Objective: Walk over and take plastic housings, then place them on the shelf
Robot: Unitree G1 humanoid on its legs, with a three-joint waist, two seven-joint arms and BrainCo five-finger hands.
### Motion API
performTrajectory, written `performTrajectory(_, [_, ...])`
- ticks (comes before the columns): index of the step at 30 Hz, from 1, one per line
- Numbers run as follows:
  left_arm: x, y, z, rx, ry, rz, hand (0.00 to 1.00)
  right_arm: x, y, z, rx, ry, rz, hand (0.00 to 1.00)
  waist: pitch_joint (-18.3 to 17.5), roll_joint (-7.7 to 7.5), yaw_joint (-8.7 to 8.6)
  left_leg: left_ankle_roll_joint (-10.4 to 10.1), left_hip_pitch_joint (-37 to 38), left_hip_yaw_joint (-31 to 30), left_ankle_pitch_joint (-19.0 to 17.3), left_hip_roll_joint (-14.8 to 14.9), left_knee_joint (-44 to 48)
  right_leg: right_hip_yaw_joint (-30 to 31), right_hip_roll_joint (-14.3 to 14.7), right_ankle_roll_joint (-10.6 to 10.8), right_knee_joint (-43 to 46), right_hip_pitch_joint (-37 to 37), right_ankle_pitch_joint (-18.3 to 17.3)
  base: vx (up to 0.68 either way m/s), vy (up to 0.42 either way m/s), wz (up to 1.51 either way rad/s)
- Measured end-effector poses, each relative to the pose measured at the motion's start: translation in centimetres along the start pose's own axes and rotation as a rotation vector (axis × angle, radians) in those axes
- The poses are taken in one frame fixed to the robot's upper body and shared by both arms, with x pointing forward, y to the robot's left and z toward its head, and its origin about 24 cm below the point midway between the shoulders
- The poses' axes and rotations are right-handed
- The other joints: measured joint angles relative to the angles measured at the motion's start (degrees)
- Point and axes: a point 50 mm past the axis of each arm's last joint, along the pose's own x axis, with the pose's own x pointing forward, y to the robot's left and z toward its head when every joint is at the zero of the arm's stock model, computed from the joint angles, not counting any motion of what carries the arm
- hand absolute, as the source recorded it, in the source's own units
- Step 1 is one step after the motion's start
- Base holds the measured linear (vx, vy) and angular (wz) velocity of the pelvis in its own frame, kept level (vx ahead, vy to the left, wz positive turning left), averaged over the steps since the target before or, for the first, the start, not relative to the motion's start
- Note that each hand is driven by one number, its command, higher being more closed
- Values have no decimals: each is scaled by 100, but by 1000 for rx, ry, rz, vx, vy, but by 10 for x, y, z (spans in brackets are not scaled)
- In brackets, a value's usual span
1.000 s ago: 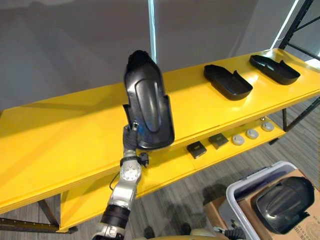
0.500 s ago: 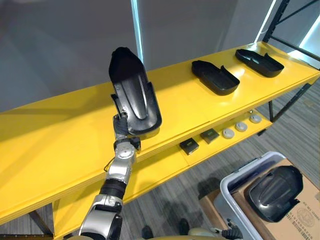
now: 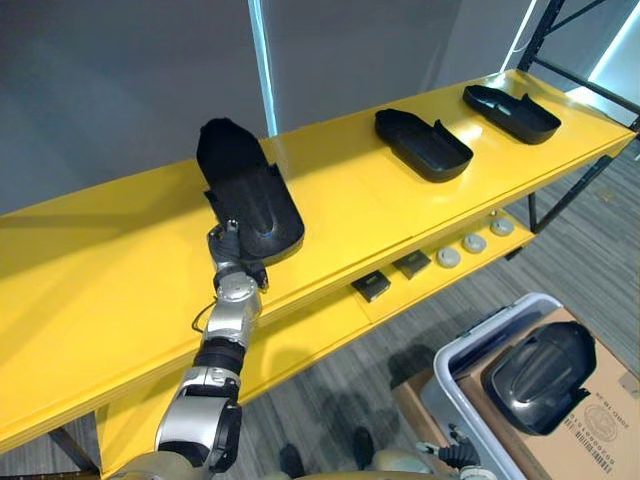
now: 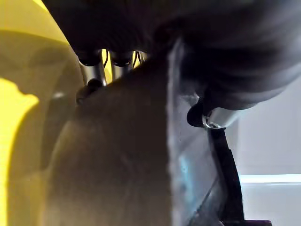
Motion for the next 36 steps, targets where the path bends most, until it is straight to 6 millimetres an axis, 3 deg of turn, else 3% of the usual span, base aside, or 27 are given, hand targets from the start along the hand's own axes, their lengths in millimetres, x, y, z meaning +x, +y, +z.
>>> performTrajectory(21, [0,0,-3,8,9,3,0,0,0,0,1,0,3,0,0,0,2,2,66,-150,2,-30,0,-112,-34,8,-7,116,-9,-1,-2,2])
performTrajectory(26, [-1,-1,8,61,-57,7,0,0,0,0,1,0,3,0,0,-1,6,3,73,-206,4,-43,0,-171,-47,11,-10,151,-12,-11,-12,7])
performTrajectory(32, [-10,-1,46,86,-269,50,0,0,2,1,-13,-14,11,0,0,-1,12,3,135,-260,3,-42,-1,-216,-47,-3,-14,242,-40,-7,-8,3])
performTrajectory(36, [-27,-7,47,63,-317,41,0,0,2,2,-12,-21,9,0,0,0,9,2,152,-286,2,-44,-2,-247,-49,-1,-29,278,-45,-8,-14,3])
